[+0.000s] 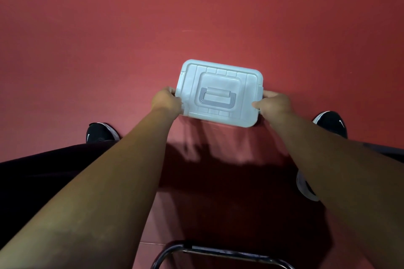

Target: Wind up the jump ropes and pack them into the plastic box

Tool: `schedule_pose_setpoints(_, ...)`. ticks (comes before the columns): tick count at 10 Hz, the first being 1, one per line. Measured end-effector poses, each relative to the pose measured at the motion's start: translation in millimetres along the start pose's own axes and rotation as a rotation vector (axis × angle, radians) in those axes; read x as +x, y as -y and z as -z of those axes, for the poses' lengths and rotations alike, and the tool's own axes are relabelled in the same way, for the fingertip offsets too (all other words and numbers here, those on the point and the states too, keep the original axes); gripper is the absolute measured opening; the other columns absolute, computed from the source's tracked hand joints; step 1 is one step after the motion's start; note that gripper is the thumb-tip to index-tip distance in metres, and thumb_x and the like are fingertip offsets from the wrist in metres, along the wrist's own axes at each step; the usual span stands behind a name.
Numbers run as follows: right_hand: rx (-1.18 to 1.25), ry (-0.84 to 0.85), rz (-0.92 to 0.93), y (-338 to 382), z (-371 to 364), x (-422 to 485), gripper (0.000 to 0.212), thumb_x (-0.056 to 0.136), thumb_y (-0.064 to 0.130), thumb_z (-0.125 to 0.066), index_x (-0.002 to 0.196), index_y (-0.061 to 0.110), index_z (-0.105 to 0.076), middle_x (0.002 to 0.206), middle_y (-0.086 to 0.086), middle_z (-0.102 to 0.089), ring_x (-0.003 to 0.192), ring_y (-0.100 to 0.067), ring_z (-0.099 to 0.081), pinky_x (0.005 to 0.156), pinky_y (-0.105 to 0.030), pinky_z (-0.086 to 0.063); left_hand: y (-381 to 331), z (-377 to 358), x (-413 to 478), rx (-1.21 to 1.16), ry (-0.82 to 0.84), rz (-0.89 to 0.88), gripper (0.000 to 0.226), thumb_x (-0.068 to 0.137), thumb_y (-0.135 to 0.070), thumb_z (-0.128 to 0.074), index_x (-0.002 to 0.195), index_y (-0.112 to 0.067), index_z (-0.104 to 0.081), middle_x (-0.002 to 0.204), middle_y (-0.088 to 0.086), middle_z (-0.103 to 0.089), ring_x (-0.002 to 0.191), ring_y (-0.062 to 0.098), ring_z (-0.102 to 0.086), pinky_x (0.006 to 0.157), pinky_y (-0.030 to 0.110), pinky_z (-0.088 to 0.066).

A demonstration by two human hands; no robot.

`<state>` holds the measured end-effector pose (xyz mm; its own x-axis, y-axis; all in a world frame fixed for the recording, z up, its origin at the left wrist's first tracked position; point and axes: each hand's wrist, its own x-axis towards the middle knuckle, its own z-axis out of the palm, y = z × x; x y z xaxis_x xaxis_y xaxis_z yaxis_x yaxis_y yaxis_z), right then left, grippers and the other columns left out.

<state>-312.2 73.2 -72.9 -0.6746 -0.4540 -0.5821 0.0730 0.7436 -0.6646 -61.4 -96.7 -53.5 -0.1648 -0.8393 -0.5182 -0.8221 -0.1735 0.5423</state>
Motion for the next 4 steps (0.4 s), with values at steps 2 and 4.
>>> schedule_pose_setpoints(2, -0.140, -0.029, 0.019, 11, -4, -7, 0.049, 0.089, 0.001, -0.061, 0.133, 0.018, -0.073, 0.117, -0.004, -0.077, 0.108, -0.026, -0.072, 0.097, -0.034, -0.056, 2, 3, -2, 0.000, 0.051, 0.020, 0.020, 0.097, -0.008, -0.055, 0.112, -0.016, -0.065, 0.100, 0.005, -0.076, 0.088, 0.022, -0.071, 0.072, 0.028, -0.048)
schedule_pose_setpoints(4, -0.285, 0.012, 0.089, 52, 20, -31, 0.017, 0.089, 0.009, -0.066, 0.105, 0.012, -0.072, 0.101, -0.011, -0.072, 0.103, -0.034, -0.069, 0.086, -0.034, -0.053, -13, 22, -5, 0.094, 0.045, 0.026, 0.048, 0.092, -0.013, -0.066, 0.140, -0.009, -0.058, 0.136, 0.006, -0.065, 0.125, 0.028, -0.062, 0.103, 0.033, -0.049)
